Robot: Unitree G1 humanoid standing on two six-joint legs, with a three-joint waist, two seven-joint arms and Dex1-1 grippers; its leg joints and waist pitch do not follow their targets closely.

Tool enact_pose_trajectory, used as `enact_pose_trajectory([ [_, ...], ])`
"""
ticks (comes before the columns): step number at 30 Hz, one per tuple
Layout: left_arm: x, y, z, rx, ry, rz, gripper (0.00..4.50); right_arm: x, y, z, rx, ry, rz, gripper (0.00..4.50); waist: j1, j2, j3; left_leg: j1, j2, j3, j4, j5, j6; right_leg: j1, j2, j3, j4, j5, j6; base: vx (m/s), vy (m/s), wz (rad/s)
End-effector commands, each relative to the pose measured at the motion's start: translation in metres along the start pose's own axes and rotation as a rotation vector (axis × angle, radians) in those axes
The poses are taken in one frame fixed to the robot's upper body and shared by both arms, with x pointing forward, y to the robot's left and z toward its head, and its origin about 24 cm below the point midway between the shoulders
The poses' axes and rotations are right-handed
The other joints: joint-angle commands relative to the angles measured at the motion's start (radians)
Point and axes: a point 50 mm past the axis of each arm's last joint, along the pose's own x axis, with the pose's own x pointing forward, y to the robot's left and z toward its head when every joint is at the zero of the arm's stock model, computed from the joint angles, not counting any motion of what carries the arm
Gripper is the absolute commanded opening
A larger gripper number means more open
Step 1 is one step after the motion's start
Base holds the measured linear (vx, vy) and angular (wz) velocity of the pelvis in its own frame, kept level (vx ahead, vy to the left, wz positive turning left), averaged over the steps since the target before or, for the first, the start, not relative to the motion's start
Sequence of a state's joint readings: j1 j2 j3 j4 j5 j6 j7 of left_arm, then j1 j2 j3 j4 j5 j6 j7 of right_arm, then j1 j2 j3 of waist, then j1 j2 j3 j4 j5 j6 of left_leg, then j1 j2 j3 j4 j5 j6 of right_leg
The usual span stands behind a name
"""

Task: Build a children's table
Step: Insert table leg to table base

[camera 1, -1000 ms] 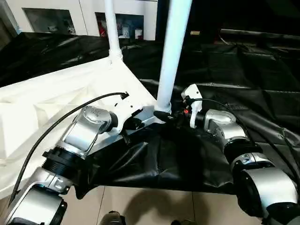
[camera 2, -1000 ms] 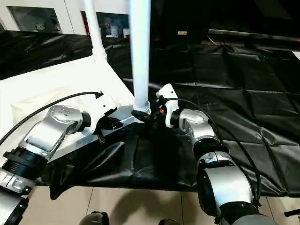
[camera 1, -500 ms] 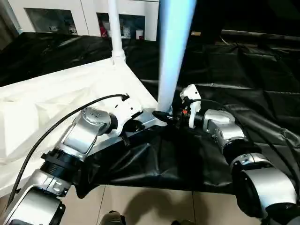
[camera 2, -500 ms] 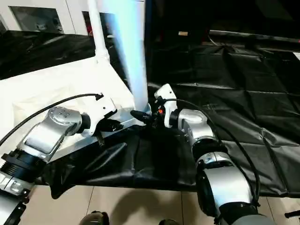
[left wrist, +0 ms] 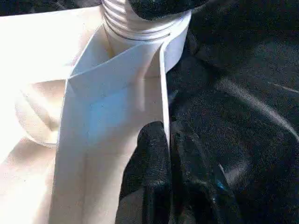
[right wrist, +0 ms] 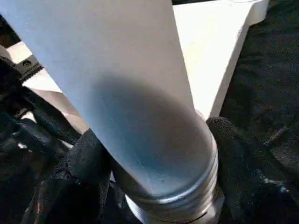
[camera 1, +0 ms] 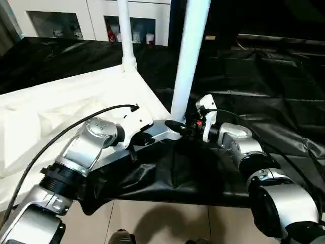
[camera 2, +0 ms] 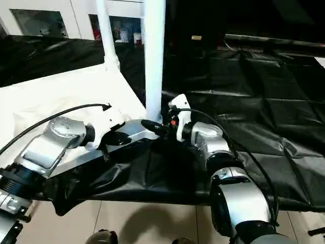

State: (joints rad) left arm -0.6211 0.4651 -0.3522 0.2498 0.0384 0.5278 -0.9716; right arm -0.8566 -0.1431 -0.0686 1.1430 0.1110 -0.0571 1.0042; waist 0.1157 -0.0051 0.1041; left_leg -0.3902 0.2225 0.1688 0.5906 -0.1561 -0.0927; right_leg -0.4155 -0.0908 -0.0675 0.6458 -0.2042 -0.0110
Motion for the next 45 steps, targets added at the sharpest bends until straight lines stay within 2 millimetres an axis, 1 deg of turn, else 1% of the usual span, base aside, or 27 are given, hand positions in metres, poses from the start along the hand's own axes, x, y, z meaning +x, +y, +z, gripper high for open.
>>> enact_pose_trajectory([
  [1,0.002,-0.012,0.016,0.084,-0.077,-0.117,0.00,-0.005,-0.001,-0.017,0.040,0.080,-0.013,2.80,0.004,0.021,-0.097,0.015,0.003,0.005,-0.058,-0.146,0.057,0.066,-0.041,0.034,-0.055,0.072,-0.332,0.000,0.000,0.00],
  [2,0.001,-0.014,0.017,0.093,-0.087,-0.136,0.00,-0.007,-0.001,-0.019,0.040,0.097,-0.002,2.80,0.005,0.019,-0.097,0.015,0.003,0.006,-0.058,-0.150,0.058,0.066,-0.042,0.033,-0.057,0.064,-0.332,0.000,0.000,0.00],
  [4,-0.003,-0.018,0.018,0.131,-0.102,-0.199,0.00,-0.012,0.000,-0.025,0.041,0.156,0.040,2.80,0.005,0.019,-0.093,0.015,0.004,0.006,-0.059,-0.157,0.058,0.065,-0.042,0.033,-0.058,0.045,-0.329,0.000,0.000,0.00],
  [5,-0.003,-0.018,0.018,0.131,-0.102,-0.199,0.00,-0.012,0.000,-0.025,0.041,0.156,0.040,2.79,0.004,0.020,-0.093,0.014,0.004,0.006,-0.059,-0.163,0.056,0.064,-0.042,0.034,-0.057,0.039,-0.327,0.000,0.000,0.00],
  [6,-0.004,-0.019,0.018,0.149,-0.104,-0.221,0.00,-0.015,-0.001,-0.028,0.041,0.183,0.053,2.79,0.003,0.019,-0.089,0.015,0.004,0.006,-0.061,-0.171,0.054,0.062,-0.042,0.034,-0.059,0.030,-0.325,0.000,0.000,0.00],
  [9,-0.005,-0.019,0.018,0.164,-0.103,-0.236,0.00,-0.019,-0.003,-0.029,0.026,0.211,0.058,2.79,0.003,0.019,-0.087,0.017,0.006,0.006,-0.063,-0.191,0.048,0.060,-0.043,0.035,-0.062,-0.004,-0.321,0.000,0.000,0.00],
  [12,-0.007,-0.018,0.017,0.183,-0.098,-0.255,0.00,-0.026,-0.006,-0.033,-0.030,0.277,0.055,2.79,0.002,0.019,-0.085,0.017,0.006,0.006,-0.064,-0.198,0.042,0.059,-0.043,0.036,-0.062,-0.018,-0.317,0.000,0.000,0.00],
  [14,-0.007,-0.018,0.016,0.185,-0.096,-0.258,0.00,-0.026,-0.006,-0.034,-0.037,0.287,0.054,2.78,0.002,0.018,-0.085,0.018,0.005,0.006,-0.064,-0.195,0.040,0.059,-0.044,0.037,-0.063,-0.017,-0.316,0.000,0.000,0.00],
  [15,-0.007,-0.019,0.016,0.183,-0.103,-0.281,0.00,-0.027,-0.006,-0.035,-0.031,0.292,0.060,2.78,0.001,0.016,-0.084,0.017,0.006,0.006,-0.065,-0.197,0.041,0.059,-0.044,0.037,-0.064,-0.019,-0.315,0.000,0.000,0.00],
  [20,-0.009,-0.022,0.014,0.175,-0.106,-0.323,0.00,-0.028,-0.004,-0.038,-0.001,0.300,0.096,2.77,0.000,0.017,-0.084,0.017,0.006,0.006,-0.065,-0.193,0.047,0.060,-0.042,0.037,-0.062,-0.011,-0.318,0.000,0.000,0.00],
  [24,-0.011,-0.025,0.011,0.168,-0.102,-0.362,0.00,-0.028,-0.001,-0.043,0.032,0.314,0.125,2.77,0.002,0.020,-0.082,0.017,0.006,0.005,-0.067,-0.205,0.046,0.059,-0.043,0.036,-0.063,-0.024,-0.319,0.000,0.000,0.00],
  [26,-0.012,-0.027,0.011,0.156,-0.099,-0.384,0.00,-0.029,0.000,-0.044,0.047,0.321,0.136,2.77,0.002,0.019,-0.080,0.017,0.007,0.005,-0.069,-0.221,0.042,0.057,-0.043,0.036,-0.065,-0.042,-0.318,0.000,0.000,0.00],
  [27,-0.013,-0.027,0.010,0.153,-0.096,-0.395,0.00,-0.029,0.001,-0.046,0.054,0.332,0.148,2.77,0.002,0.021,-0.080,0.018,0.007,0.005,-0.069,-0.227,0.040,0.057,-0.044,0.036,-0.065,-0.049,-0.318,0.000,0.000,0.00],
  [29,-0.014,-0.028,0.010,0.156,-0.093,-0.400,0.00,-0.030,0.002,-0.047,0.059,0.344,0.160,2.77,0.002,0.022,-0.077,0.020,0.009,0.004,-0.073,-0.259,0.031,0.055,-0.044,0.037,-0.070,-0.091,-0.314,0.000,0.000,0.00],
  [31,-0.015,-0.028,0.010,0.155,-0.094,-0.400,0.00,-0.030,0.002,-0.048,0.062,0.344,0.158,2.77,0.002,0.022,-0.076,0.022,0.010,0.004,-0.075,-0.273,0.023,0.054,-0.046,0.038,-0.072,-0.107,-0.310,0.000,0.000,0.00],
  [34,-0.015,-0.027,0.011,0.153,-0.100,-0.394,0.00,-0.029,0.002,-0.049,0.069,0.340,0.150,2.77,0.002,0.021,-0.078,0.022,0.010,0.004,-0.076,-0.270,0.018,0.055,-0.046,0.039,-0.071,-0.100,-0.309,0.000,0.000,0.00],
  [35,-0.013,-0.026,0.012,0.146,-0.108,-0.378,0.00,-0.029,0.001,-0.050,0.075,0.331,0.122,2.77,0.001,0.019,-0.079,0.021,0.009,0.004,-0.075,-0.261,0.020,0.056,-0.046,0.039,-0.070,-0.092,-0.310,0.000,0.000,0.00],
  [36,-0.011,-0.024,0.013,0.129,-0.114,-0.344,0.00,-0.028,0.000,-0.052,0.078,0.317,0.068,2.77,0.002,0.020,-0.080,0.021,0.009,0.004,-0.075,-0.259,0.020,0.056,-0.046,0.039,-0.070,-0.091,-0.310,0.000,0.000,0.00],
  [37,-0.007,-0.019,0.015,0.093,-0.117,-0.278,0.00,-0.026,-0.003,-0.056,0.091,0.295,-0.028,2.77,0.000,0.018,-0.078,0.022,0.010,0.005,-0.075,-0.256,0.020,0.055,-0.045,0.040,-0.071,-0.090,-0.309,0.000,0.000,0.00],
  [38,-0.004,-0.016,0.016,0.068,-0.117,-0.233,0.00,-0.026,-0.004,-0.058,0.102,0.282,-0.095,2.77,0.000,0.019,-0.075,0.024,0.009,0.005,-0.078,-0.275,0.012,0.052,-0.047,0.041,-0.076,-0.120,-0.303,0.000,0.000,0.00],
  [39,0.003,-0.010,0.021,0.013,-0.129,-0.159,0.00,-0.024,-0.005,-0.064,0.156,0.253,-0.208,2.77,-0.005,0.020,-0.073,0.024,0.009,0.006,-0.080,-0.286,0.002,0.051,-0.046,0.043,-0.076,-0.137,-0.296,0.000,0.000,0.00],
  [40,0.008,-0.007,0.025,-0.023,-0.136,-0.116,0.00,-0.022,-0.006,-0.069,0.197,0.238,-0.280,2.77,-0.003,0.020,-0.069,0.034,0.007,0.003,-0.084,-0.338,-0.021,0.046,-0.049,0.043,-0.087,-0.216,-0.280,0.000,0.000,0.00],
  [41,0.012,-0.004,0.029,-0.057,-0.144,-0.079,0.00,-0.021,-0.005,-0.073,0.243,0.225,-0.342,2.77,-0.004,0.017,-0.068,0.037,0.005,0.000,-0.086,-0.382,-0.034,0.046,-0.052,0.042,-0.095,-0.302,-0.254,0.000,0.000,0.00],
  [42,0.018,-0.003,0.034,-0.091,-0.153,-0.046,0.00,-0.018,-0.004,-0.077,0.288,0.215,-0.396,2.77,-0.007,0.015,-0.066,0.034,0.005,0.001,-0.088,-0.394,-0.037,0.047,-0.051,0.043,-0.098,-0.332,-0.240,0.000,0.000,0.00],
  [43,0.026,-0.001,0.042,-0.142,-0.170,0.009,0.00,-0.012,0.000,-0.082,0.340,0.195,-0.464,2.77,-0.004,0.017,-0.062,0.038,0.002,-0.004,-0.090,-0.419,-0.043,0.044,-0.054,0.041,-0.108,-0.406,-0.209,0.000,0.000,0.00],
  [44,0.034,0.000,0.048,-0.182,-0.179,0.051,0.00,-0.007,0.004,-0.086,0.385,0.182,-0.516,2.77,-0.006,0.016,-0.061,0.045,0.002,-0.005,-0.091,-0.445,-0.048,0.038,-0.054,0.041,-0.117,-0.456,-0.188,0.000,0.000,0.00],
  [45,0.041,-0.001,0.055,-0.200,-0.184,0.078,0.00,0.000,0.009,-0.089,0.429,0.165,-0.555,2.76,-0.007,0.015,-0.060,0.045,0.001,-0.005,-0.092,-0.451,-0.049,0.036,-0.053,0.041,-0.121,-0.470,-0.180,0.000,0.000,0.00],
])
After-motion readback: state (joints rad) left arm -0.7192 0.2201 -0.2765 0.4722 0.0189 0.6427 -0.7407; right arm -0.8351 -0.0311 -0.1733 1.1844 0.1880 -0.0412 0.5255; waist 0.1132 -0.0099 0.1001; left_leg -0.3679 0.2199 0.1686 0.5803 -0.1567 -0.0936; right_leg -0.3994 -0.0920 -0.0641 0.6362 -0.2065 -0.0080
